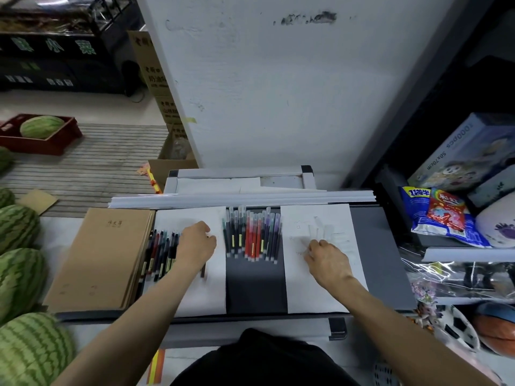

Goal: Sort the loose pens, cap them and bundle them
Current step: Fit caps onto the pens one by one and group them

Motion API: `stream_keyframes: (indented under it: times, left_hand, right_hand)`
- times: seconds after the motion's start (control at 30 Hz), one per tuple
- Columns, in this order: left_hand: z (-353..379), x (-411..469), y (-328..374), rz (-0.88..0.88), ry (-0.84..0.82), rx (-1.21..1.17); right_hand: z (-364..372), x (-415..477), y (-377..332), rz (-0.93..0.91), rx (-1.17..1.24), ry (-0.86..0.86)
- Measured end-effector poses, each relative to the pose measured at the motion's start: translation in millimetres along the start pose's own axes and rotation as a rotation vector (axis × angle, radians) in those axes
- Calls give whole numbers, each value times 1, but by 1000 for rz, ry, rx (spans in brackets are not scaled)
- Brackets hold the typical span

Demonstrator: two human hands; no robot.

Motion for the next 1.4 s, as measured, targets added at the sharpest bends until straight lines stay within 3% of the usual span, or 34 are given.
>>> stream_keyframes:
  times: [0.2, 0.47, 0.77, 0.93, 1.03, 1.17, 1.3, 1.4]
  left_hand:
    - [-12, -18, -32, -45, -4, 291]
    - [-2, -21, -27, -55, -32, 263]
    - [-1, -24, -26, -54, -21, 346]
    - [-10, -31, -30, -75, -19, 353]
    - [-21, -41, -29, -66, 28, 275]
    - [-37, -66, -7, 110, 10, 5]
    - [-58, -101, 24, 278, -56, -279]
    - [-75, -133, 50, 430, -49, -285]
  right_hand:
    - [-4, 4, 0, 33, -5, -5]
    - [-9, -2, 4, 135, 176, 1]
    - [-15, -23, -5, 90, 551, 103]
    - [-30, -35, -26, 8, 913, 38]
    - [-45, -47, -44, -108, 1161, -34]
    - [-68, -60, -62, -244, 1426, -100]
    - [-86, -69, -73, -322, 1452, -121]
    - [-95, -73, -77, -350, 1453, -105]
Point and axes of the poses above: each hand's wrist, its own x-axis towards the middle knuckle, its own z-axis out of the palm, y = z × x, the point moved 4 cm from there along x, towards the middle knuckle, and after that the axes turned 3 degrees about -y, right-handed, at the moved point
